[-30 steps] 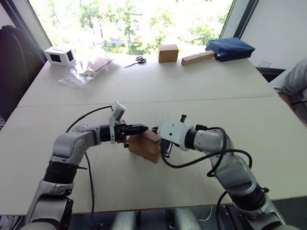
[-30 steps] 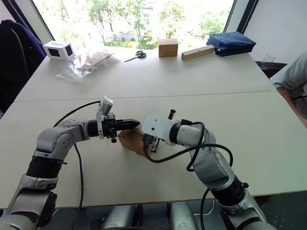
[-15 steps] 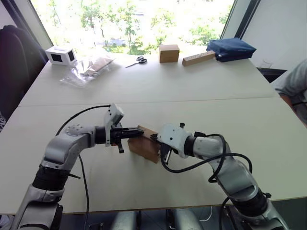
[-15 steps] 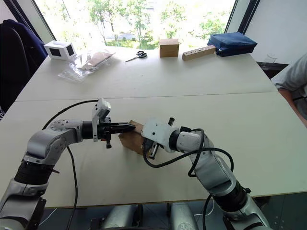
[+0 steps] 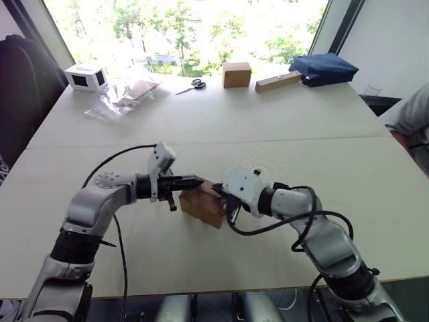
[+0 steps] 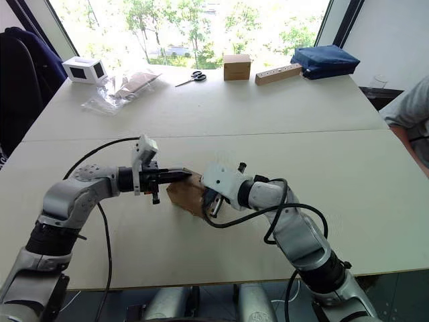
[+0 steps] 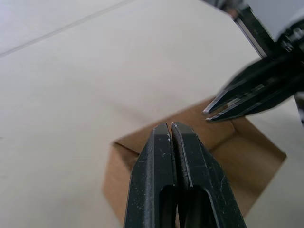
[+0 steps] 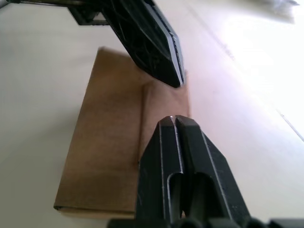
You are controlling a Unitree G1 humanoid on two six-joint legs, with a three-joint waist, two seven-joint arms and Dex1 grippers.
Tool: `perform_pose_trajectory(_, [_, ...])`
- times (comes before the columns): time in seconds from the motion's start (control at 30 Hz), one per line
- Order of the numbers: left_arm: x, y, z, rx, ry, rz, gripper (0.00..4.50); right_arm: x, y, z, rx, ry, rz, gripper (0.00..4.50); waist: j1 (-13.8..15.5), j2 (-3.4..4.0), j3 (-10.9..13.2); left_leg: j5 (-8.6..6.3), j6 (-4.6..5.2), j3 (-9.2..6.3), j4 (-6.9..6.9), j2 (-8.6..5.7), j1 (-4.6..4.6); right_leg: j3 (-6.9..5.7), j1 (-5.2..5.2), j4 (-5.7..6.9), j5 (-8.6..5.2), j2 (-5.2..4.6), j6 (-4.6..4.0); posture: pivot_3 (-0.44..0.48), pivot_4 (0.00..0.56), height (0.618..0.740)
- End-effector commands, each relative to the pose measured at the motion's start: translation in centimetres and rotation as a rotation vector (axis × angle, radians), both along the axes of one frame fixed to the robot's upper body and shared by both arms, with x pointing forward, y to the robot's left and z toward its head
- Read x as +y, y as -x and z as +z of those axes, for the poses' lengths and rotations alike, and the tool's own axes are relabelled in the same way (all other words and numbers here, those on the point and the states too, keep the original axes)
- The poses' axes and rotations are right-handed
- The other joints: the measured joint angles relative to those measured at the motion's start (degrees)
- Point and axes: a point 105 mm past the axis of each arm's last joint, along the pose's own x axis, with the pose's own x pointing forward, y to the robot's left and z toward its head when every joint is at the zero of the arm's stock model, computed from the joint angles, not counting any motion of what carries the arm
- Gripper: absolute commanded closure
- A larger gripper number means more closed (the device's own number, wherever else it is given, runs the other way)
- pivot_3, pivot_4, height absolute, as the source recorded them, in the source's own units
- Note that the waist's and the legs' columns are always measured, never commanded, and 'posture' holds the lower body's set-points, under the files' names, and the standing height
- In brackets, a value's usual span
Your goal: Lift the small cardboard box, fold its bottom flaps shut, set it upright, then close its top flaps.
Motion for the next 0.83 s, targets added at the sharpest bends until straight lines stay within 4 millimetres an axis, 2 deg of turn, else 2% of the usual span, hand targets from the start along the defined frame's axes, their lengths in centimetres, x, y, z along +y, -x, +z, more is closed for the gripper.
perform_pose_trajectory(0.03, [2.3, -0.7, 2.2, -0.042, 0.082, 0.119, 4.43, -1.7, 0.5, 3.5, -0.043, -0.205, -0.054, 4.50, -0.1, 0.00, 0.0, 0.00, 0.00, 0.00, 0.00, 0.00, 0.00, 0.00, -0.01, 0.00, 0.00, 0.00, 0.00, 0.000, 0.150, 0.740])
perform_pose_trajectory(0.13, [4.1, 0.0, 1.5, -0.052, 0.031, 0.214, 4.43, -3.4, 2.0, 3.5, 0.057, -0.285, -0.062, 4.50, -0.1, 0.01, 0.0, 0.00, 0.00, 0.00, -0.02, 0.01, 0.00, 0.00, -0.01, 0.02, 0.00, 0.00, 0.00, 0.000, 0.150, 0.740])
perform_pose_trajectory(0.2, [5.0, 0.9, 0.8, -0.022, 0.008, 0.243, 4.43, -4.2, 3.2, 2.7, 0.116, -0.273, -0.056, 4.50, -0.1, 0.01, 0.0, -0.01, 0.00, -0.01, -0.05, 0.01, 0.00, 0.01, -0.01, 0.00, 0.00, -0.02, 0.00, 0.000, 0.150, 0.740])
perform_pose_trajectory(0.3, [7.1, 2.7, 0.3, 0.070, 0.084, 0.325, 4.43, -6.2, 5.2, 0.8, 0.235, -0.213, -0.057, 4.50, 0.1, 0.01, 0.0, -0.07, 0.11, -0.01, -0.06, 0.02, -0.01, 0.01, 0.00, -0.04, 0.00, -0.05, 0.00, 0.000, 0.150, 0.740])
perform_pose_trajectory(0.43, [7.8, 5.4, -1.2, 0.115, 0.009, 0.334, 4.43, -8.0, 6.6, -1.1, 0.357, -0.168, -0.069, 4.50, 0.1, 0.01, 0.0, -0.08, 0.14, -0.01, -0.05, 0.03, 0.07, 0.02, 0.10, -0.08, 0.00, -0.07, 0.00, 0.000, 0.150, 0.740])
perform_pose_trajectory(0.53, [8.3, 8.1, -3.0, 0.183, -0.066, 0.316, 4.43, -9.2, 7.0, -2.4, 0.425, -0.131, -0.075, 4.50, 0.1, 0.04, 0.0, -0.09, 0.15, 0.00, -0.10, 0.05, 0.19, 0.02, 0.22, -0.12, -0.01, -0.08, -0.02, 0.000, 0.150, 0.740])
perform_pose_trajectory(0.6, [8.4, 9.2, -3.3, 0.219, -0.060, 0.314, 4.43, -9.5, 6.9, -2.5, 0.435, -0.132, -0.075, 4.50, 0.0, 0.06, 0.0, -0.09, 0.15, 0.02, -0.11, 0.06, 0.20, 0.03, 0.23, -0.16, -0.02, -0.08, -0.03, 0.000, 0.150, 0.740])
perform_pose_trajectory(0.83, [8.5, 11.2, -4.4, 0.263, -0.097, 0.306, 4.43, -9.8, 6.1, -2.8, 0.439, -0.129, -0.063, 4.50, 0.3, 0.12, -0.1, -0.11, 0.19, 0.04, -0.11, 0.07, 0.23, 0.03, 0.28, -0.19, -0.03, -0.10, -0.05, 0.000, 0.150, 0.740])
